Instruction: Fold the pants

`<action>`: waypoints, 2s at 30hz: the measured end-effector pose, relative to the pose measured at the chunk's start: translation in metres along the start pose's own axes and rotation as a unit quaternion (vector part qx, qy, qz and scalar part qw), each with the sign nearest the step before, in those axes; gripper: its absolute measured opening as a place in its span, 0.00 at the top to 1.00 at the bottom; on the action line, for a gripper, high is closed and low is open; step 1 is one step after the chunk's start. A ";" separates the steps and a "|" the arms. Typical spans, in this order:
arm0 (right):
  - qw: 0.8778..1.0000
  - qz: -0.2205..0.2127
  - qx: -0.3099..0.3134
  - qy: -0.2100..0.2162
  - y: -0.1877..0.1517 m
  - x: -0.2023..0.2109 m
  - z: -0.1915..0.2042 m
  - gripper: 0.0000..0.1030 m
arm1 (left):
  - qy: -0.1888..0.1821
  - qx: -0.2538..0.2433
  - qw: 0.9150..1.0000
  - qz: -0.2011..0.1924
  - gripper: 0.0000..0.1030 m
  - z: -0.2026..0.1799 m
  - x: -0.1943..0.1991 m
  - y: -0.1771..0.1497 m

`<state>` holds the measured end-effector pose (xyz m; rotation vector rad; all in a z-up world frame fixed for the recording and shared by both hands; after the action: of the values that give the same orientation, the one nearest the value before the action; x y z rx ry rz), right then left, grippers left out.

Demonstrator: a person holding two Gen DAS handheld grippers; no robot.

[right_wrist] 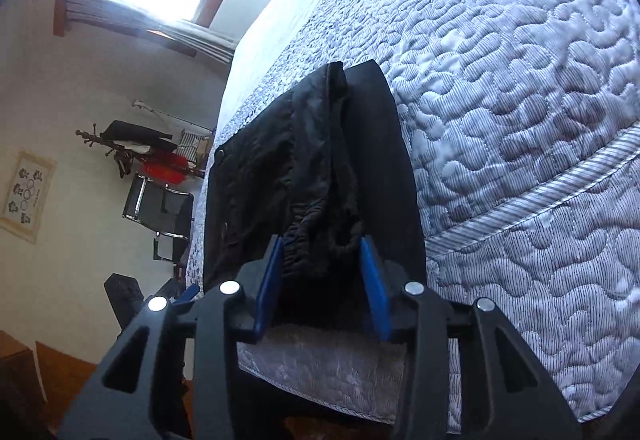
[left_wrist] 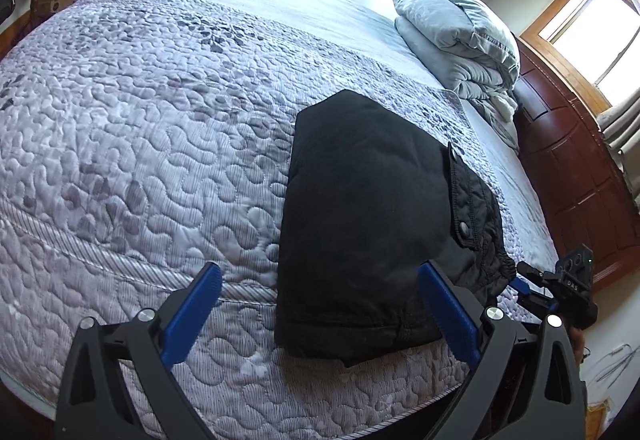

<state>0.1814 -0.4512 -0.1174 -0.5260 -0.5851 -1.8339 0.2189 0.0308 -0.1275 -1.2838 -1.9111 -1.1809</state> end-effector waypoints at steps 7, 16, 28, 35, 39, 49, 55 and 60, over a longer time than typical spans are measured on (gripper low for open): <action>1.000 -0.017 0.000 0.017 -0.014 0.013 -0.008 0.53 | -0.016 -0.020 0.999 0.022 0.04 -0.001 -0.006 -0.008; 0.998 -0.047 0.006 -0.052 -0.014 0.031 -0.012 0.13 | 0.050 -0.019 0.998 0.046 0.04 0.002 -0.022 0.002; 0.963 -0.108 0.106 -0.223 0.021 0.028 0.040 0.03 | 0.140 -0.132 0.981 -0.035 0.04 -0.070 0.004 0.034; 0.968 -0.059 0.125 -0.209 0.026 0.004 0.047 0.03 | 0.135 -0.165 0.976 -0.047 0.04 -0.092 0.001 0.043; 0.975 -0.033 0.124 -0.180 0.030 -0.007 0.044 0.03 | 0.118 -0.171 0.978 -0.031 0.04 -0.088 -0.012 0.047; 0.987 0.025 0.091 -0.127 0.051 -0.024 0.009 0.03 | -0.032 -0.023 0.990 0.135 0.04 -0.010 -0.073 0.065; 0.996 0.042 0.061 -0.051 0.057 -0.028 -0.007 0.03 | -0.192 0.043 0.961 0.195 0.04 0.014 -0.097 0.059; 0.998 0.055 0.036 -0.023 0.060 -0.033 -0.023 0.03 | -0.200 0.046 0.955 0.213 0.04 0.024 -0.111 0.056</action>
<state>0.2469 -0.4586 -0.1468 -0.5427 -0.6381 -1.6935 0.3147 0.0119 -0.2079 -1.8737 -1.7885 -0.6390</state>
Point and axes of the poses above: each gripper's, at about its wrist camera, not at the fingertips, and x roughly against the way its jaws point, z to its left, y to its top, the point moved 4 cm from there along -x, roughly the way its jaws point, and after that the axes turned 8 degrees about z, right-handed, at the moved point
